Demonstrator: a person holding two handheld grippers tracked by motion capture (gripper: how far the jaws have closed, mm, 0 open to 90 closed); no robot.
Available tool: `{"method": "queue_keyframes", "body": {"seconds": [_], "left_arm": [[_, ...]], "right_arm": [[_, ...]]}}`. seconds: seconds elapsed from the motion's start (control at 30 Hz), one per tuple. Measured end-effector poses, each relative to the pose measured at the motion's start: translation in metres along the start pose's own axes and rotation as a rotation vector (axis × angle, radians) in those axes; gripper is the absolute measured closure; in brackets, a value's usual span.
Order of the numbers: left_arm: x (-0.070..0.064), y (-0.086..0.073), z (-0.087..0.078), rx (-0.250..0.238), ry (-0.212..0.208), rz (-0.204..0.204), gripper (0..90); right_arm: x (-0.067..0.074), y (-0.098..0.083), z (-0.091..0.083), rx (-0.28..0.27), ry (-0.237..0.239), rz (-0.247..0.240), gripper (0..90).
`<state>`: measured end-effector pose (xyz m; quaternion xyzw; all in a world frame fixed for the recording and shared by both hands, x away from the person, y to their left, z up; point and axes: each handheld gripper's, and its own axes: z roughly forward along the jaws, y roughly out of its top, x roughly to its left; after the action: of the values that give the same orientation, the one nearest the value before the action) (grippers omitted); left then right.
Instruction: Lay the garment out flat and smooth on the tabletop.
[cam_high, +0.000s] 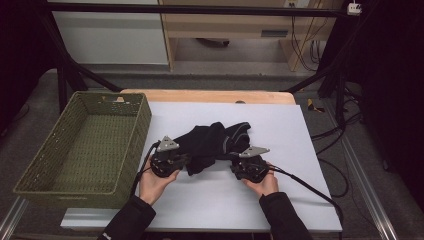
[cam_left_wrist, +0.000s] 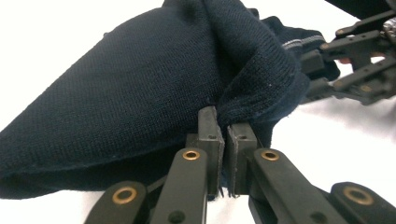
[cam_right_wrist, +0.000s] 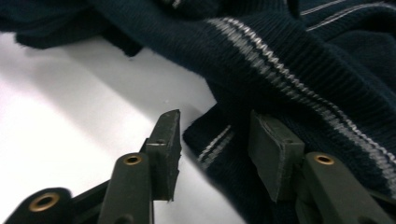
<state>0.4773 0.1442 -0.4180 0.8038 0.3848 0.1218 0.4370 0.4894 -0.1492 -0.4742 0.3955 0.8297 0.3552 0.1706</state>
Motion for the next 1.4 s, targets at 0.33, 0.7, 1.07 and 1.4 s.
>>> {"method": "queue_keyframes", "body": {"seconds": [0.33, 0.7, 1.07, 1.4], "left_arm": [[-0.004, 0.024, -0.023, -0.041, -0.067, -0.014, 86.9], [-0.011, 0.098, -0.062, -0.096, -0.016, 0.002, 87.4], [0.004, 0.138, -0.078, -0.154, 0.040, -0.036, 87.4], [0.067, 0.090, -0.024, -0.005, 0.173, -0.172, 85.9]], "right_arm": [[-0.006, 0.000, -0.024, 0.052, -0.001, -0.058, 85.3], [-0.026, -0.005, -0.089, -0.072, 0.024, -0.004, 85.8], [-0.053, -0.015, -0.108, -0.110, -0.065, 0.054, 85.8], [-0.066, -0.028, -0.073, -0.006, -0.094, 0.087, 84.8]]}}
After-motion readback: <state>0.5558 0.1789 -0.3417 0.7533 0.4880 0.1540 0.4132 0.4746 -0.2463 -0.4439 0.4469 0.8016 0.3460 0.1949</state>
